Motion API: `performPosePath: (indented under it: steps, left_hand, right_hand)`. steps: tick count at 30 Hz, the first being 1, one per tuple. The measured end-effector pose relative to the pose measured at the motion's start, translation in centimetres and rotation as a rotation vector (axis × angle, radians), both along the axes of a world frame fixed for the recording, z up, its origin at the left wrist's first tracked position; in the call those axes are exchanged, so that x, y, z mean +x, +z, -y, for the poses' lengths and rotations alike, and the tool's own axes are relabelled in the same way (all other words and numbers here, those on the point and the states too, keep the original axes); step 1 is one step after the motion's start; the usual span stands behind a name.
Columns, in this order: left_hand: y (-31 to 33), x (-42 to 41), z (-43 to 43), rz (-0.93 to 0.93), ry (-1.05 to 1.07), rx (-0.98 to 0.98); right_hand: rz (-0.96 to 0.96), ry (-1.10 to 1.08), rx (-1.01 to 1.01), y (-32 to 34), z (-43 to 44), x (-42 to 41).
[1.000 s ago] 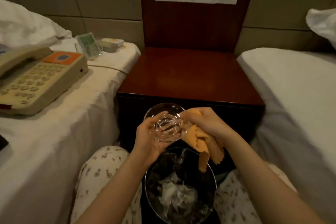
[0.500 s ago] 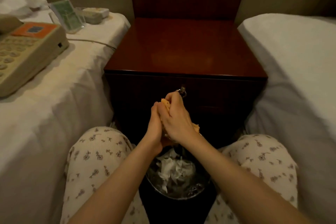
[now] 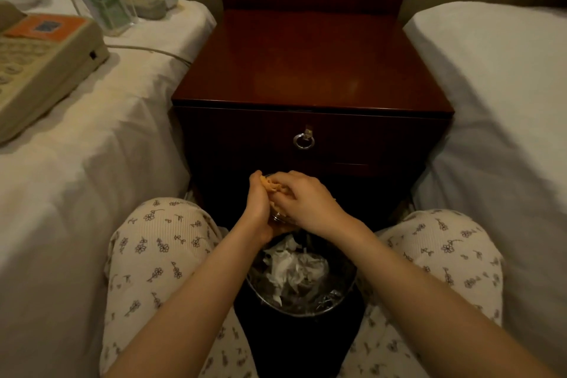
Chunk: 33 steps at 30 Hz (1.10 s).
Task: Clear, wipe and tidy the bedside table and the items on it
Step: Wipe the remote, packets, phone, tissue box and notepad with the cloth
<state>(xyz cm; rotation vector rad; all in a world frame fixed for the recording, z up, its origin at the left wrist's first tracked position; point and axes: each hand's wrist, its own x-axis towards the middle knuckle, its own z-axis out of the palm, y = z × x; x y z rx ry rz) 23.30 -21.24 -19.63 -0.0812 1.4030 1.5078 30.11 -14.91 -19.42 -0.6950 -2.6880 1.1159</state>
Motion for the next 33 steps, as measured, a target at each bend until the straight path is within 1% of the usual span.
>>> performPosePath:
  steps: [2, 4, 7, 9, 10, 11, 13, 14, 16, 19, 22, 25, 27, 30, 33]
  left_hand:
    - [-0.3, 0.0, -0.1, 0.006, -0.03, -0.009]
    - [-0.6, 0.2, -0.3, -0.002, -0.052, -0.005]
    - [-0.7, 0.8, -0.5, 0.031, -0.078, 0.001]
    - [-0.7, 1.0, -0.6, 0.04, -0.097, 0.0]
    - [-0.8, 1.0, -0.8, 0.044, -0.092, 0.008]
    - [-0.8, 1.0, -0.8, 0.037, -0.077, 0.016]
    - [-0.8, 0.9, -0.9, 0.004, -0.043, 0.023]
    - [-0.9, 0.9, -0.9, -0.006, -0.037, 0.029]
    - [-1.0, 0.8, -0.9, 0.003, -0.049, 0.028]
    - [-1.2, 1.3, -0.9, 0.009, -0.071, -0.001]
    - [-1.5, 1.5, -1.0, -0.021, -0.038, -0.01]
    - [-1.4, 1.1, -1.0, -0.057, -0.007, 0.001]
    - [-1.5, 0.6, -1.0, -0.084, 0.028, -0.006]
    - [-1.7, 0.3, -0.8, -0.11, 0.082, -0.032]
    - [-2.3, 0.3, -0.8, -0.136, 0.114, -0.051]
  right_hand:
    - [-0.037, -0.088, -0.002, -0.5, 0.3, -0.1]
    - [-0.023, -0.188, 0.046, -1.0, 0.1, -0.2]
    - [0.155, -0.272, 0.226, -1.7, -0.8, -0.4]
    - [0.214, -0.315, 0.274, -1.9, -1.3, -0.5]
    - [0.188, -0.33, 0.255, -1.9, -1.3, -0.6]
    - [0.119, -0.334, 0.199, -1.8, -1.1, -0.6]
    - [-0.042, -0.311, 0.007, -1.6, -0.7, -0.7]
    - [-0.088, -0.303, -0.079, -1.5, -0.6, -0.7]
    - [-0.099, -0.34, -0.159, -1.6, -0.8, -0.7]
    - [-0.055, -0.423, -0.152, -2.0, -1.0, -0.7]
    - [-0.017, -0.332, -0.124, -1.9, -0.6, -0.6]
    - [-0.046, -0.253, -0.259, -0.7, -0.7, -0.1]
    - [-0.017, -0.165, -0.289, 0.1, -1.0, 0.2]
    - [0.061, -0.022, -0.195, 0.7, -0.9, 0.3]
    - [0.245, 0.037, -0.044, 0.7, -1.1, 0.5]
